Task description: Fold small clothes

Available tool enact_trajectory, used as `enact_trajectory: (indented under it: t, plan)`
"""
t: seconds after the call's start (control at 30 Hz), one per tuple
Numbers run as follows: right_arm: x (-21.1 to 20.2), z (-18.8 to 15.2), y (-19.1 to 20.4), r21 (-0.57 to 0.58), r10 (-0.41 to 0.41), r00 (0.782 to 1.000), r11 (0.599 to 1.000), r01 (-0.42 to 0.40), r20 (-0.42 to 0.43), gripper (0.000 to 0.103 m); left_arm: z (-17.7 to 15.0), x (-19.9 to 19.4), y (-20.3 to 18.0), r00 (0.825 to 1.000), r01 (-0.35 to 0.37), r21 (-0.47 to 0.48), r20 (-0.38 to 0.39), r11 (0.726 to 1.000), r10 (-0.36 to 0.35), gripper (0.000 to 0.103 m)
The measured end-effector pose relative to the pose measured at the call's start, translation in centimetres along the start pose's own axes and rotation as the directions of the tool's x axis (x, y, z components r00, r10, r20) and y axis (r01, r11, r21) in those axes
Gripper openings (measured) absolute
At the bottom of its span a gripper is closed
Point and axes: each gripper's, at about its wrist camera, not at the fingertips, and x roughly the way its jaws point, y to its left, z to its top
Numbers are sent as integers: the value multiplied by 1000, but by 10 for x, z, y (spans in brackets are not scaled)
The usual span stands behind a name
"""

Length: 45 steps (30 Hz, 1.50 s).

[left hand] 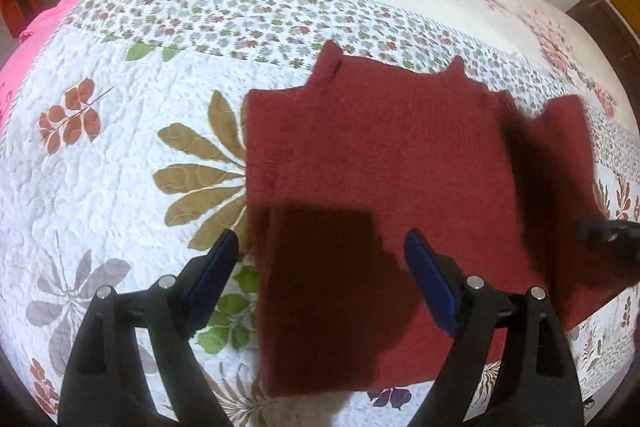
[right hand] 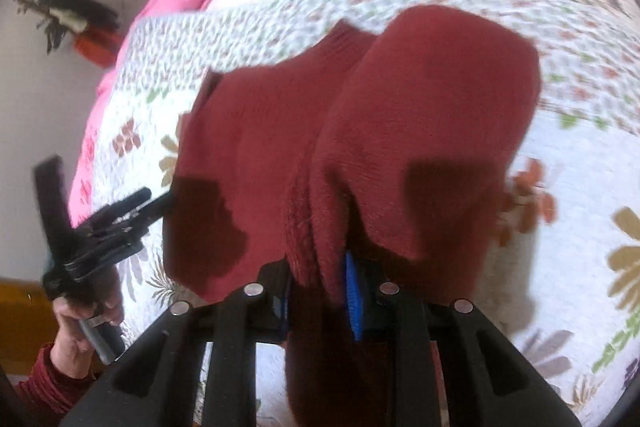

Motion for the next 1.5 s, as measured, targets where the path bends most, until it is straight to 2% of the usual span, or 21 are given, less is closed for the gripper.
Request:
enact_trajectory:
  t: [0.13,0.2,0.27,0.33,0.43,0.53,0.63,0.73,0.9,1.03,1.2,1.43,1.5]
  plan:
    - [38,-2,12,-16,-54,997,998,53,-56,22,-1,3,3,1000,1,-12,-9,1000,-1,84]
    - [50,-4,11,-18,-52,995,999,51,-79,29,-2,5,3,1000,3,-17,-15,1000,-3,84]
    - [54,-6,8,1,0,996,1000,0,-86,49,-2,6,1,1000,8,-19,-19,1000,-8,84]
    - [49,-6,8,24,68,994,998,-66,-81,58,-1,7,-4,999,21,-21,-24,1000,-21,84]
    - [26,-8,10,28,113,992,993,-112,-57,59,1,6,-12,999,46,-19,-26,999,-47,84]
    - [-11,-10,11,1,136,991,991,-136,13,60,5,4,-24,994,105,-35,-31,994,-106,84]
    - [-44,-16,-7,0,50,996,999,-50,73,61,11,6,-39,987,155,-41,-38,987,-157,84]
    - [-57,-24,-41,48,-70,993,997,66,93,61,14,13,-61,975,211,-38,-65,977,-213,84]
    - [-48,-45,-100,191,-73,995,980,59,65,60,11,39,-105,943,297,-31,-146,954,-298,84]
    - [-44,-61,-120,225,-44,997,974,28,66,60,5,62,-122,927,306,-52,-210,951,-310,84]
    - [-43,-69,-128,220,-38,996,975,19,80,60,-2,81,-127,909,317,-108,-251,942,-334,84]
    - [-41,-72,-133,197,-51,996,980,36,73,60,-4,85,-131,910,300,-132,-256,945,-325,84]
    - [-38,-73,-134,198,-48,996,980,33,70,60,-4,85,-133,909,302,-140,-256,943,-329,75]
